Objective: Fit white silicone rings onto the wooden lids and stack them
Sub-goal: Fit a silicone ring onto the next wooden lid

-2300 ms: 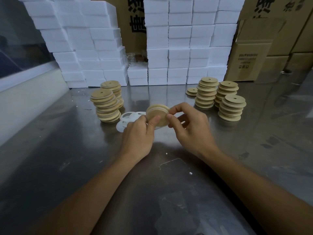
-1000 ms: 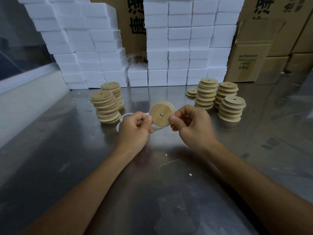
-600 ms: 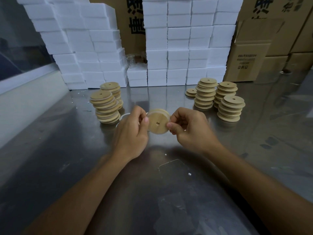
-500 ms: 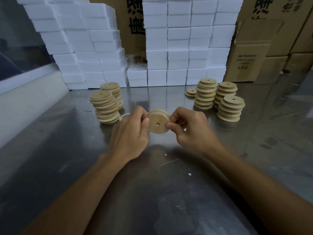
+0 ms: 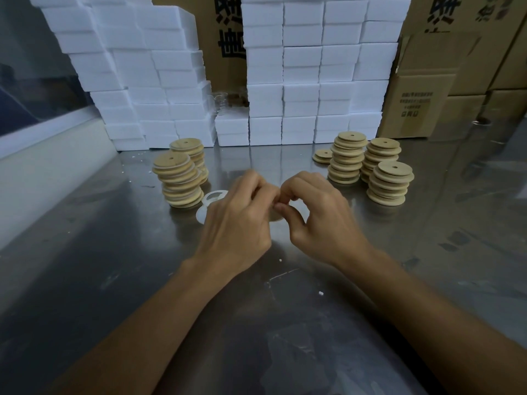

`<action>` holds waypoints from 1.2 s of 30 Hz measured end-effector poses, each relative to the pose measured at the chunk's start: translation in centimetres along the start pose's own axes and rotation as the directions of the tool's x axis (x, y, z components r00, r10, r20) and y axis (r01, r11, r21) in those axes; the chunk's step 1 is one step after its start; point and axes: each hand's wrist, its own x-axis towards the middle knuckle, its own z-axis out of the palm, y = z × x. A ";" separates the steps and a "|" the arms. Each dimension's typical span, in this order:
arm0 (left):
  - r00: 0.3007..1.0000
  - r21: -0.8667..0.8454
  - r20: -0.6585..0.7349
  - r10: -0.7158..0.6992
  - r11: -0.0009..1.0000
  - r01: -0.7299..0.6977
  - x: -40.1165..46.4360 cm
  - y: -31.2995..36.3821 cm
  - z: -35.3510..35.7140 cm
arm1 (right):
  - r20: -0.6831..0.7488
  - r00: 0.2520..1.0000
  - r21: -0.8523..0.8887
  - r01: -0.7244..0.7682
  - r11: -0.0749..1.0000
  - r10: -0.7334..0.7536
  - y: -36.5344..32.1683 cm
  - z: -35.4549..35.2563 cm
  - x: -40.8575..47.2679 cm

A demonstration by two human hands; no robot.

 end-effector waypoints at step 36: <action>0.604 -0.707 0.502 -0.619 0.108 0.699 -0.2 -1.4 1.6 | -0.078 0.849 0.423 -0.446 0.789 0.523 1.9 1.3 -0.3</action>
